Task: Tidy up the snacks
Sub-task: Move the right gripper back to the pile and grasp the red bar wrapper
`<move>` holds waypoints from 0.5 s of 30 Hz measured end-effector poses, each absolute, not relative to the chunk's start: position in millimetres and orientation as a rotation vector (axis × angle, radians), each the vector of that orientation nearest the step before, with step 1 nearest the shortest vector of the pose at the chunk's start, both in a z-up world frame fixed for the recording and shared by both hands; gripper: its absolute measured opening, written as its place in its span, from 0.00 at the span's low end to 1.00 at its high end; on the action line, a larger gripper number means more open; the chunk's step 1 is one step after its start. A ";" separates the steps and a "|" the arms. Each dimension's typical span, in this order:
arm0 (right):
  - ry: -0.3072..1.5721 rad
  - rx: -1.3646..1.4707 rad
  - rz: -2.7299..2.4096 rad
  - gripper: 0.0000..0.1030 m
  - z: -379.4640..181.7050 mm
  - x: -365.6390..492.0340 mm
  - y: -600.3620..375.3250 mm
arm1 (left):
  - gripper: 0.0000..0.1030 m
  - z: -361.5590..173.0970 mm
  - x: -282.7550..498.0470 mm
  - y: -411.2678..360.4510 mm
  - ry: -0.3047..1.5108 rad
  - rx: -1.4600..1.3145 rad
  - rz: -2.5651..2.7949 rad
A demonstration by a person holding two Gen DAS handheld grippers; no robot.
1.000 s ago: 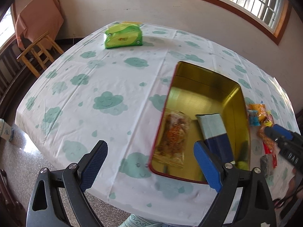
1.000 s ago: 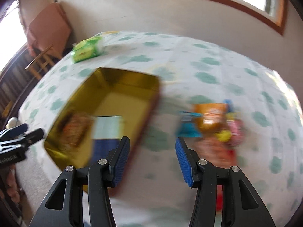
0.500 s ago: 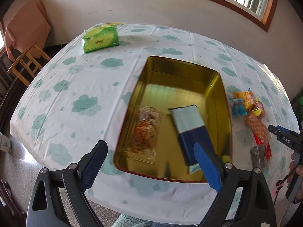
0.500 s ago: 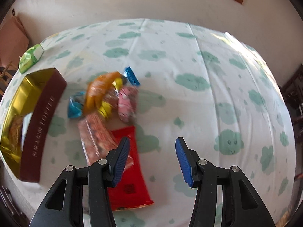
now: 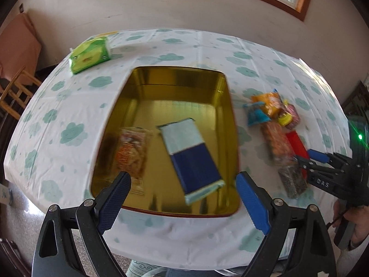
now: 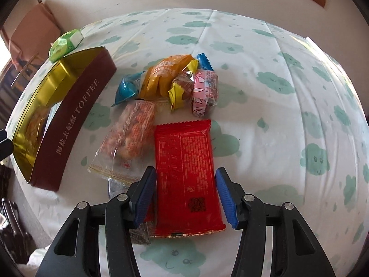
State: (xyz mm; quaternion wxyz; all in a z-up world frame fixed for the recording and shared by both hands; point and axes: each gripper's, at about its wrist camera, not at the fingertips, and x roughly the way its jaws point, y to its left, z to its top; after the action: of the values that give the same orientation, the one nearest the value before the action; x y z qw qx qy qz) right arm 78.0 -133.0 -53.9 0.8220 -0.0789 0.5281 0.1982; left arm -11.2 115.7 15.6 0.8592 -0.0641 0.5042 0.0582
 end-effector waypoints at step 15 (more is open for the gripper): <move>1.122 -0.310 0.476 0.56 -62.8 83.0 -127.7 | 0.88 0.2 -4.2 52.2 1.125 -0.060 0.038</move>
State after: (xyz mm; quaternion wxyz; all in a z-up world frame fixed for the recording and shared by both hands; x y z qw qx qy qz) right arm 83.0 -127.7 -62.8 0.8087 -0.1449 0.5248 0.2226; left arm -4.2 52.2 0.2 0.8452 -0.0285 0.5334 0.0178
